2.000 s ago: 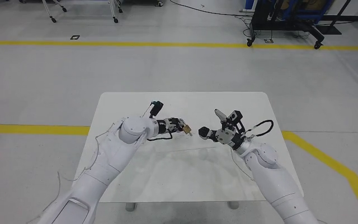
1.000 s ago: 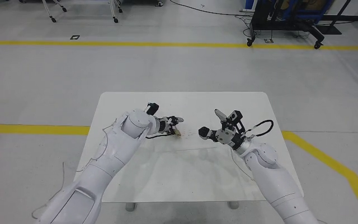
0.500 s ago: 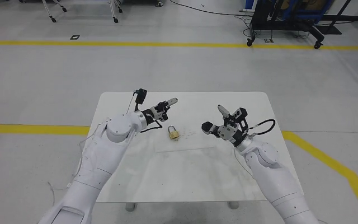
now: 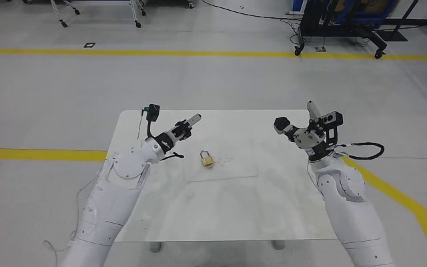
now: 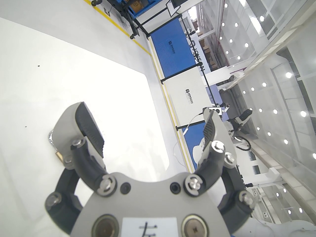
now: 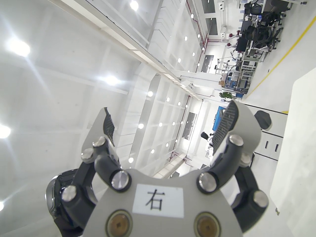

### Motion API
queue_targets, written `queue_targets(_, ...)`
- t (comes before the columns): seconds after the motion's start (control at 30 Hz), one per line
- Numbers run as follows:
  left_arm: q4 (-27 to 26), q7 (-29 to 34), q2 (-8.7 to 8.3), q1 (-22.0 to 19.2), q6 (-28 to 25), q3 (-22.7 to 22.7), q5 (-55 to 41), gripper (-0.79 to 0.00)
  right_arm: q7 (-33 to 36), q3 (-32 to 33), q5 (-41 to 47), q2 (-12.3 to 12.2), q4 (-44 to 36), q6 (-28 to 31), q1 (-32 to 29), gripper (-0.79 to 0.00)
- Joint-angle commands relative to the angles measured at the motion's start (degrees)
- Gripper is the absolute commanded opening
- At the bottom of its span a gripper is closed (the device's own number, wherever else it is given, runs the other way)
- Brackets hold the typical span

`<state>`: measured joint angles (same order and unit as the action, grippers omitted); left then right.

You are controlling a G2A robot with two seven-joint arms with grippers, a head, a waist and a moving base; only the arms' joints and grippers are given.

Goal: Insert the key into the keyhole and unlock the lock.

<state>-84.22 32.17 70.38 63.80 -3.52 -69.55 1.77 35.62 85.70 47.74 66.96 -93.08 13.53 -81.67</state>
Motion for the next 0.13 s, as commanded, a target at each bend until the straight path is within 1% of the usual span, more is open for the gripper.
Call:
queue_targets(0.0, 0.0, 0.0, 0.00, 0.0, 0.0, 0.0, 0.0, -0.001, 0.0, 0.0, 0.0, 0.0, 0.0, 0.0, 0.0, 0.000)
queue_targets(0.1, 0.0, 0.0, 0.00, 0.0, 0.0, 0.0, 0.1, -0.001, 0.0, 0.0, -0.1, 0.0, 0.0, 0.0, 0.0, 0.000)
